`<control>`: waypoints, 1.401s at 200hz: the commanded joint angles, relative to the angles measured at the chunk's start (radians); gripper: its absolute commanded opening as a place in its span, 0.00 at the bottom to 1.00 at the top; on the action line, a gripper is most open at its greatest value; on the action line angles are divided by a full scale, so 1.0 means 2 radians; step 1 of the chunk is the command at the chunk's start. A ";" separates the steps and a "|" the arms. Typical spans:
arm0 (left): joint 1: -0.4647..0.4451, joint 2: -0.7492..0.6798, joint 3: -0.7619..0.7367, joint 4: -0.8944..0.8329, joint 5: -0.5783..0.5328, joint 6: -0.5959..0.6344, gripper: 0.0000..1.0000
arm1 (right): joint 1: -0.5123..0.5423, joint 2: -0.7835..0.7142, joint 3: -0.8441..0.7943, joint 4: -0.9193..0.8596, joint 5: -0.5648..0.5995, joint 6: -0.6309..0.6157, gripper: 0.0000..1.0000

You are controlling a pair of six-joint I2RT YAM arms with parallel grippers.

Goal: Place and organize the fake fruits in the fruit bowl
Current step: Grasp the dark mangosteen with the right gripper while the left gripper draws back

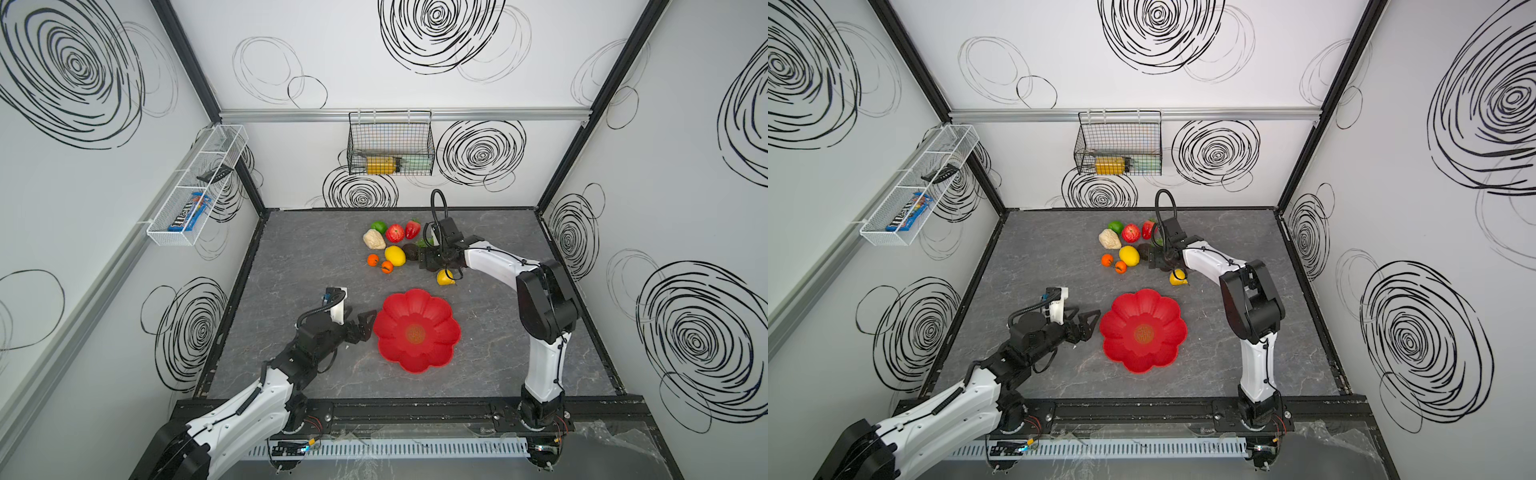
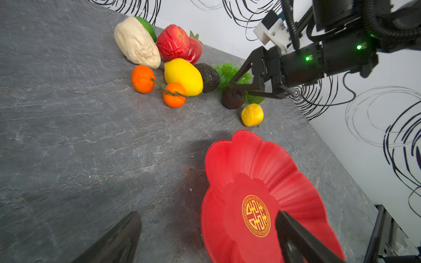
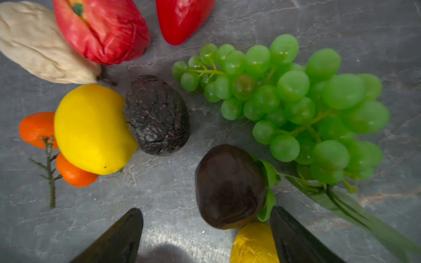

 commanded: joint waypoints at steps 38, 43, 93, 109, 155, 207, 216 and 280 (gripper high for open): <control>-0.003 -0.002 -0.001 0.029 -0.006 0.010 0.96 | -0.006 0.016 0.010 -0.022 0.016 0.002 0.90; -0.002 -0.001 -0.001 0.029 -0.006 0.010 0.96 | -0.006 0.017 0.010 -0.021 0.013 0.002 0.90; -0.002 0.004 0.000 0.032 -0.005 0.010 0.96 | -0.008 0.025 0.009 -0.012 0.005 -0.007 0.83; -0.002 0.005 0.000 0.033 -0.005 0.010 0.96 | -0.008 0.026 0.009 -0.010 0.002 -0.009 0.80; -0.002 0.010 0.001 0.034 -0.005 0.010 0.96 | -0.007 0.026 0.011 -0.007 0.010 -0.018 0.64; -0.003 0.014 0.000 0.036 -0.004 0.010 0.96 | 0.004 0.005 0.000 0.006 0.032 -0.034 0.58; -0.003 0.015 0.001 0.037 -0.004 0.009 0.96 | 0.009 -0.005 -0.007 0.012 0.038 -0.041 0.58; 0.036 0.022 0.033 -0.005 0.049 -0.113 0.96 | 0.092 -0.136 -0.127 0.089 0.108 -0.121 0.58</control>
